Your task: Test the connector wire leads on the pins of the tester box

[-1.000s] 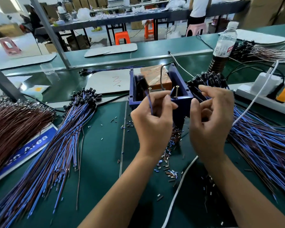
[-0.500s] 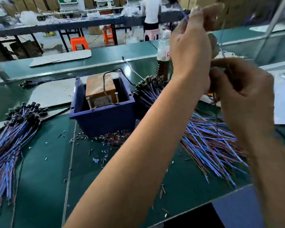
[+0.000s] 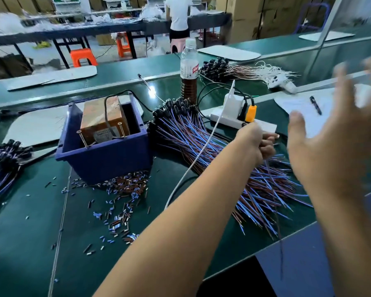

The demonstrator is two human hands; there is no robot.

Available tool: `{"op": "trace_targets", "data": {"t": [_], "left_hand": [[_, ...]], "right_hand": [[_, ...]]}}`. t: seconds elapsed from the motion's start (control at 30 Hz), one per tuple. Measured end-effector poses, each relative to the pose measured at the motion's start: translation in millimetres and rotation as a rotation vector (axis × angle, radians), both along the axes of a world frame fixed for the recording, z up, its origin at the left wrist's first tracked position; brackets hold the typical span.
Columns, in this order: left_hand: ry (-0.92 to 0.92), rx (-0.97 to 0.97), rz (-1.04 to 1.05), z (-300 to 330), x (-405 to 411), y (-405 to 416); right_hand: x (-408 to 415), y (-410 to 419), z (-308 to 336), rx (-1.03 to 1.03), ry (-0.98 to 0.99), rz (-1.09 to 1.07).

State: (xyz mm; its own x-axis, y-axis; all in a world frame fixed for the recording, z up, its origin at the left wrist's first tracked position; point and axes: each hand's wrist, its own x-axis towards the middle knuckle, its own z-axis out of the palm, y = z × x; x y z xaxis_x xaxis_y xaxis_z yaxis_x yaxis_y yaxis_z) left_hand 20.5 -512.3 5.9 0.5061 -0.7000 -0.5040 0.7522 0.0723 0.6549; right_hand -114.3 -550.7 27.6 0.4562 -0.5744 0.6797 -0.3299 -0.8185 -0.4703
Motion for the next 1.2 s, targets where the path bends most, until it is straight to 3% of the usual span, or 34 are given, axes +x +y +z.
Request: {"op": "trace_targets", "data": {"t": [0.03,0.1,0.17,0.33,0.4,0.5,0.57,0.63,0.7,0.77,0.87,1.0,1.1,1.2], "left_hand": [[-0.009,-0.019,0.004,-3,3,2],[-0.016,-0.047,0.068,-4,15,10],[-0.060,-0.080,0.235,4,30,19],[-0.239,-0.085,0.554,27,57,51],[-0.585,0.189,0.589,27,67,69],[-1.342,0.896,0.502,17,78,102],[-1.500,1.136,0.330,11,82,120],[-1.495,1.255,0.170,6,84,132],[-1.495,1.230,0.103,3,82,140],[-1.512,1.058,0.126,2,72,153],[-1.652,0.654,0.246,1,44,183],[-1.875,0.372,0.632,4,7,244],[-1.780,0.486,1.088,4,5,301],[-1.555,0.874,1.415,1,28,364]], "right_hand": [[5,-1,7,0.020,0.104,0.020],[21,22,7,0.140,0.122,0.198],[36,31,-10,0.268,0.245,0.290],[70,44,-21,0.277,0.320,0.430],[82,48,-20,0.217,0.323,0.405],[97,59,-23,0.068,0.357,0.341],[102,68,-27,-0.013,0.430,0.322],[106,74,-32,-0.008,0.473,0.334],[104,81,-35,0.013,0.458,0.345],[103,87,-38,0.001,0.396,0.326],[101,99,-37,0.003,0.193,0.306],[99,142,-28,-0.051,-0.153,0.558],[96,199,-26,-0.116,-0.243,0.870],[98,256,-30,-0.150,-0.068,1.151]]}}
